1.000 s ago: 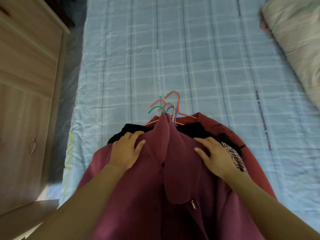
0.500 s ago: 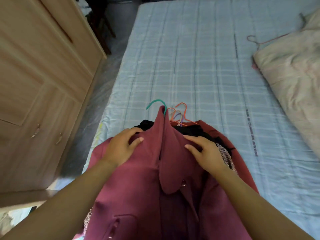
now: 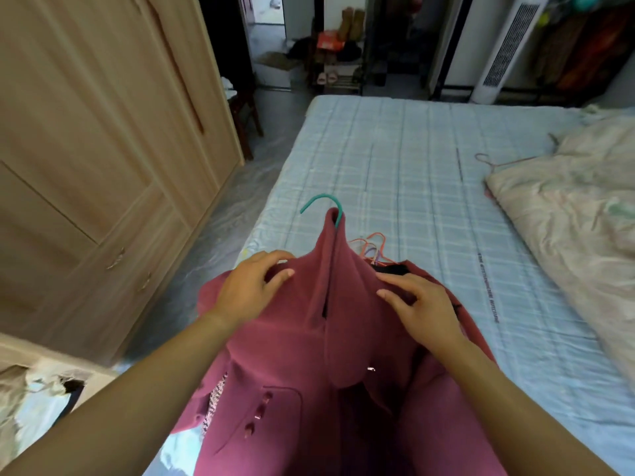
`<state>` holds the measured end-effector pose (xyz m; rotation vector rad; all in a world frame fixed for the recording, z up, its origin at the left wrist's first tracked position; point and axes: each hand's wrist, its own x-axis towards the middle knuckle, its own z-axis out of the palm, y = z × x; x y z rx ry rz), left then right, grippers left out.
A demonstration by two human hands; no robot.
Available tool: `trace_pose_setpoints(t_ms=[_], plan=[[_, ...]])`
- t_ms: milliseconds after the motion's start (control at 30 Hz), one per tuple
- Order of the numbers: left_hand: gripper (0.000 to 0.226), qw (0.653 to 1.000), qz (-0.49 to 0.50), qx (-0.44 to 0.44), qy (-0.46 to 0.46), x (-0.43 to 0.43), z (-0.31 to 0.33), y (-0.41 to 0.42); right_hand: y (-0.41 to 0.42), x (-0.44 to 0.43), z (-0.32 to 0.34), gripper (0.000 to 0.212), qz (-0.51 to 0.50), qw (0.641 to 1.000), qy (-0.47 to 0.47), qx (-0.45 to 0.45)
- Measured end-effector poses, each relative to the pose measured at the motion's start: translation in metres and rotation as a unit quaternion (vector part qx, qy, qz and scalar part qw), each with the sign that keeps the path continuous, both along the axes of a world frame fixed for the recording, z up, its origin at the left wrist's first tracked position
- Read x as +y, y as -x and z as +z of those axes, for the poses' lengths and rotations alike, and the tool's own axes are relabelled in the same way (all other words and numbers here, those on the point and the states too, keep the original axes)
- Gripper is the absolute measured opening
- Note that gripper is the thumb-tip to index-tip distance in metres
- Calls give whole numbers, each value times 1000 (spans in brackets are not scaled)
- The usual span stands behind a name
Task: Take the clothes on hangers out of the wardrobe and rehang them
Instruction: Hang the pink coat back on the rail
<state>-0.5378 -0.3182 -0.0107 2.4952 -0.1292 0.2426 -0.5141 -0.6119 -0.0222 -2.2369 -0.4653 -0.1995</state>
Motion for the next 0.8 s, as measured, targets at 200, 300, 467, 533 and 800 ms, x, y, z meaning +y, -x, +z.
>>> trace_pose_setpoints(t_ms=[200,300,467,533,800], plan=[[38,997,44,-50,31,67,20,108,84,74,37,27,36,999,5,-33],[42,995,65,-73,31,109,37,173,134,121,53,26,73,996,-3,-48],[38,986,128,-104,15,184,61,283,212,203,85,23,160,983,-25,-88],[39,980,159,-120,4,210,73,321,234,236,98,25,189,978,-39,-77],[39,962,243,-124,-13,309,125,421,285,356,133,39,288,952,-90,54]])
